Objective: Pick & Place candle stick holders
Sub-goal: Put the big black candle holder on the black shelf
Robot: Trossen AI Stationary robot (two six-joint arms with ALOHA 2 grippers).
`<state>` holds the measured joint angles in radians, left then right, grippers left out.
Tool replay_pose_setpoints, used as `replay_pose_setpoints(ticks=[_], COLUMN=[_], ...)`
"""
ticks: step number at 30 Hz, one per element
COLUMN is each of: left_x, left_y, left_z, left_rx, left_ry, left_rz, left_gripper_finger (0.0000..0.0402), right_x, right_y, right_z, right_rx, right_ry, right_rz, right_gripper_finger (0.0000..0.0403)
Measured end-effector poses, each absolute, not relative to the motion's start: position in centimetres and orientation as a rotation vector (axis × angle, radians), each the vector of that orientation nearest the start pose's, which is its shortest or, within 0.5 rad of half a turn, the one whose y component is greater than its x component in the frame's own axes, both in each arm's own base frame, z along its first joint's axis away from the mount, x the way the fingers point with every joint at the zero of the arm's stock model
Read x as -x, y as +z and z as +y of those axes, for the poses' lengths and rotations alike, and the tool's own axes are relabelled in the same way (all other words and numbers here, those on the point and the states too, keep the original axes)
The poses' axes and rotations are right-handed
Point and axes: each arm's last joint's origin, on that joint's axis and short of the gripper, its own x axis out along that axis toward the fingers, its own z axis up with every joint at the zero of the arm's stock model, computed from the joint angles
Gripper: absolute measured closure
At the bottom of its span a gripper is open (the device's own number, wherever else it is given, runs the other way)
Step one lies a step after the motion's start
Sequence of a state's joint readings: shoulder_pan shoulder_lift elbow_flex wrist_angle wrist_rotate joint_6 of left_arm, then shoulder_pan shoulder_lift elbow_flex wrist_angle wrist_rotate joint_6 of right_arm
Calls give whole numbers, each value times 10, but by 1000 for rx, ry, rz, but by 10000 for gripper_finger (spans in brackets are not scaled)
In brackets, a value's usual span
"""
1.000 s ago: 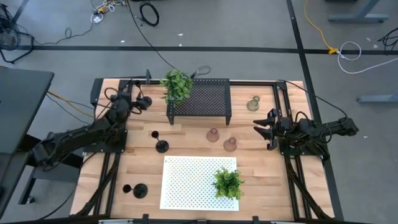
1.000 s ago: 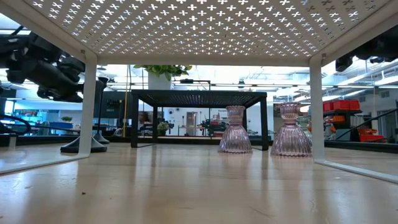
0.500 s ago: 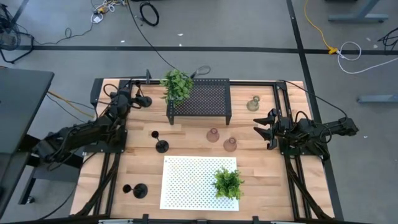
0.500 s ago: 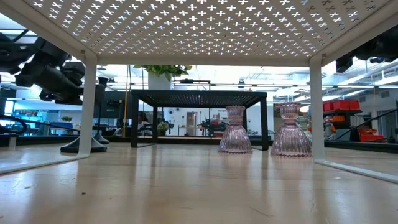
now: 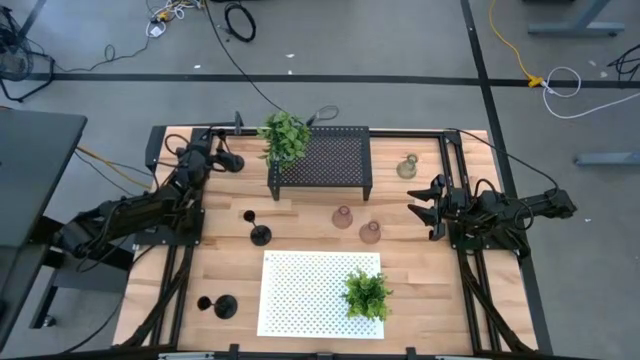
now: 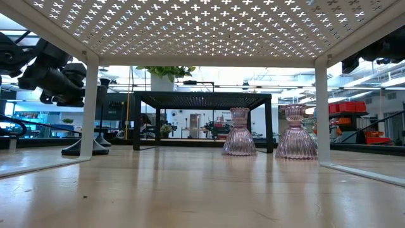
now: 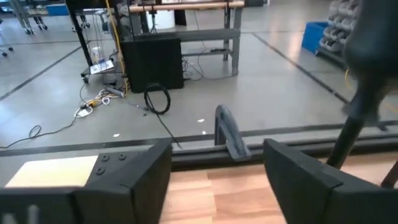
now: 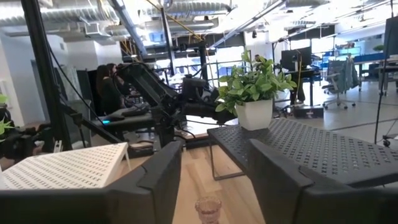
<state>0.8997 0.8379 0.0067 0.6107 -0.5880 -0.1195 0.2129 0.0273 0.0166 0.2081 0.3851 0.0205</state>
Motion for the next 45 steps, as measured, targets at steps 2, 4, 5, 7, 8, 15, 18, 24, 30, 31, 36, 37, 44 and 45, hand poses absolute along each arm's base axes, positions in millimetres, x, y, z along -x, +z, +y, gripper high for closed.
replay_pose_setpoints(ticks=[2,4,5,7,8,15,18,24,30,31,36,37,44,45], left_x=[-78,-80,-80,-81,-81,-80,-81,-81,-81,-81,-81,-81,-80,-79], left_y=[141,145,145,147,148,141,142,142,142,142,140,140,140,140], left_z=[122,123,123,124,124,123,123,123,123,123,123,123,123,123], left_rx=[133,131,133,118,110,111,120,134,131,130,132,134,124,117], left_ry=[1438,1382,1365,1356,1355,1358,1359,1347,1341,1341,1341,1341,1378,1388], left_rz=[124,98,106,111,112,195,182,172,178,183,203,203,212,221], left_gripper_finger=[195,237,261,316,346,398,399,368,284,266,178,163,112,112], right_x=[-95,-95,-95,-95,-95,-95,-95,-95,-95,-95,-95,-95,-95,-95], right_y=[187,187,187,187,187,187,187,187,187,187,187,187,187,187], right_z=[9,9,9,9,9,9,9,9,9,9,9,9,9,9], right_rx=[-76,-76,-76,-76,-76,-76,-76,-76,-76,-76,-75,-75,-75,-75], right_ry=[-170,-169,-170,-170,-170,-170,-170,-169,-169,-170,-170,-170,-170,-170], right_rz=[-190,-190,-190,-190,-190,-190,-190,-190,-190,-190,-190,-190,-190,-190], right_gripper_finger=[225,229,231,234,236,241,241,241,241,241,240,240,240,240])
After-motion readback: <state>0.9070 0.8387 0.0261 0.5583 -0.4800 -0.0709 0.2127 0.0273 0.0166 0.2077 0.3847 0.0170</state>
